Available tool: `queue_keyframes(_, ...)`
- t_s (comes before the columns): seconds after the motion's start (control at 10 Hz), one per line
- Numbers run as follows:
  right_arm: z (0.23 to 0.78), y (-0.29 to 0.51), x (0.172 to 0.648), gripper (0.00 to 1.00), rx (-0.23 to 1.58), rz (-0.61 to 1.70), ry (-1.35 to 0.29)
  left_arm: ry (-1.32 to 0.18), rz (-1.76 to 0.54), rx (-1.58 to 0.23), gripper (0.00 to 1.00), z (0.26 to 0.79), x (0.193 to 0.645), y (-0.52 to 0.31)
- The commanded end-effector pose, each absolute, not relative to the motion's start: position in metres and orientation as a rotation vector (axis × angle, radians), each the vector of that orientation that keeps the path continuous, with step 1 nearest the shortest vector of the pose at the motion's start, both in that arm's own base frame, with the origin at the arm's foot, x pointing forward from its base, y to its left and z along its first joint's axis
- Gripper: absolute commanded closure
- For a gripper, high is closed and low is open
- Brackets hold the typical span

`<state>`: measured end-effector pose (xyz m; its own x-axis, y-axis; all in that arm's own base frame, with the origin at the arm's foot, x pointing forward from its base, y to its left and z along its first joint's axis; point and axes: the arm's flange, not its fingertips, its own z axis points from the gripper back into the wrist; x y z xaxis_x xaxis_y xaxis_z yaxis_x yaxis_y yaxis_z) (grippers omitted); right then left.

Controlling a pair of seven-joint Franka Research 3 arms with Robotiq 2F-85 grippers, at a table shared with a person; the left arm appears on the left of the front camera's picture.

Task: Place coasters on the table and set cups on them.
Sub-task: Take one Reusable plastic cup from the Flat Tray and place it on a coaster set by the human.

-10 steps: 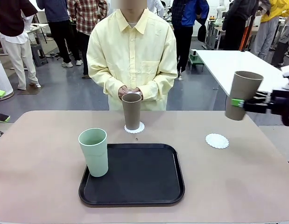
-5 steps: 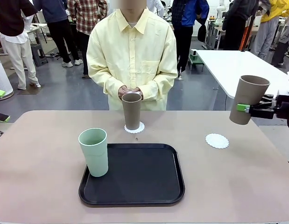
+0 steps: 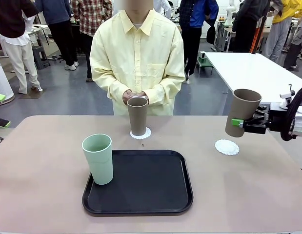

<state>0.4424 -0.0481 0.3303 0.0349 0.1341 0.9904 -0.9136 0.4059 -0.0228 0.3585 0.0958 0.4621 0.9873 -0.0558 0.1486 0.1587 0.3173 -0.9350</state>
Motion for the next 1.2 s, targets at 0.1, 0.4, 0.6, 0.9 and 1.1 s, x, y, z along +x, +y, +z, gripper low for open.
queue_keyframes(0.1, 0.3238, -0.0468, 0.4548, 0.17, 0.782, 0.952, -1.308, -0.107, -0.151, -1.250, 0.00, 0.4633, 0.3581, 0.0969)
queue_keyframes(0.4, 0.3234, -0.0482, 0.4500, 0.17, 0.801, 0.952, -1.281, -0.107, -0.151, -1.250, 0.00, 0.4633, 0.3581, 0.0969)
queue_keyframes(0.6, 0.3234, -0.0482, 0.4500, 0.17, 0.801, 0.952, -1.281, -0.107, -0.151, -1.250, 0.00, 0.4633, 0.3581, 0.0969)
queue_keyframes(0.9, 0.3234, -0.0482, 0.4500, 0.17, 0.801, 0.952, -1.281, -0.107, -0.151, -1.250, 0.00, 0.4633, 0.3581, 0.0969)
queue_keyframes(1.1, 0.3175, -0.0447, 0.4593, 0.17, 0.799, 0.952, -1.284, -0.107, -0.151, -1.250, 0.00, 0.4633, 0.3581, 0.0969)
